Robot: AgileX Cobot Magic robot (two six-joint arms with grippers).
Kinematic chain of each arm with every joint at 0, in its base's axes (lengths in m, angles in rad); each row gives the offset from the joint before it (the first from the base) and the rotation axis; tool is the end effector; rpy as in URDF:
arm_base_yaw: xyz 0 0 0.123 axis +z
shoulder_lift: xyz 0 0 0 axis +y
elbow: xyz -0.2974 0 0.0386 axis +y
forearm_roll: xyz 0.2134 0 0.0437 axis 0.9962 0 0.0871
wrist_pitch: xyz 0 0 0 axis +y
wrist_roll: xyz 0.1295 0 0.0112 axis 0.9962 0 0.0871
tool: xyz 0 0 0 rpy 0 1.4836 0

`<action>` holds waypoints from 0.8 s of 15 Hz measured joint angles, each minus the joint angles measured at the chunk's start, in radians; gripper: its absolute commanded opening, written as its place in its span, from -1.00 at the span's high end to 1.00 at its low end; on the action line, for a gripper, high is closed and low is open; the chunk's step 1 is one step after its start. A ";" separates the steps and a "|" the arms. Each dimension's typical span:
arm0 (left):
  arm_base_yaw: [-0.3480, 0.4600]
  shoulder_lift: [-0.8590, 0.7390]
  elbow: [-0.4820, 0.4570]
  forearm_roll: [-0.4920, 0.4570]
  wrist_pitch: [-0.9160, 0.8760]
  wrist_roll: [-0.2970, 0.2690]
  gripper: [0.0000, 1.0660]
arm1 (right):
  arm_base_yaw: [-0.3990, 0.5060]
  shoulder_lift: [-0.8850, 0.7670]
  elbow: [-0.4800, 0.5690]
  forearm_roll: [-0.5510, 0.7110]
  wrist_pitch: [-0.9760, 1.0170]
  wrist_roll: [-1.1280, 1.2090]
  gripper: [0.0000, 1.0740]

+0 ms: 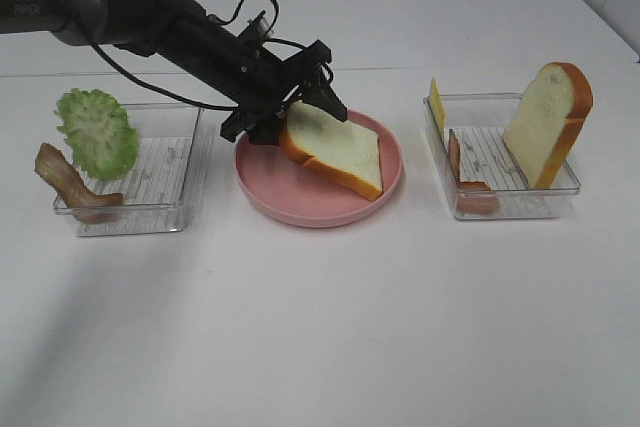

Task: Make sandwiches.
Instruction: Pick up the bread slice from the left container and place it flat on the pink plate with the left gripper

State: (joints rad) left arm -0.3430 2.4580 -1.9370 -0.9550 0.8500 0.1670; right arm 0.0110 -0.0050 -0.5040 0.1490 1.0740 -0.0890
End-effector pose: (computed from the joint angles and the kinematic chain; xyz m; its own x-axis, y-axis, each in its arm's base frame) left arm 0.4589 -0.2486 0.1253 -0.9819 -0.1115 -0.1528 0.0348 0.6875 -0.7254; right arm -0.0181 0.0168 0.2434 -0.4533 -0.0224 -0.8911 -0.1351 0.9899 0.0438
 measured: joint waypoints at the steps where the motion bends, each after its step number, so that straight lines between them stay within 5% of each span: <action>1: 0.000 0.000 0.000 0.022 0.009 0.000 -0.42 | 0.000 0.000 0.000 0.000 0.000 0.000 -0.30; 9: -0.038 -0.053 -0.010 0.348 0.026 -0.015 -0.42 | 0.000 0.000 0.000 0.000 0.000 0.000 -0.30; 12: -0.076 -0.087 -0.014 0.537 0.009 -0.119 -0.42 | 0.000 0.000 0.000 0.000 0.000 0.000 -0.30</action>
State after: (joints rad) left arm -0.4190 2.3710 -1.9510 -0.4180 0.8590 0.0480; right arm 0.0110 -0.0050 -0.5040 0.1490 1.0740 -0.0890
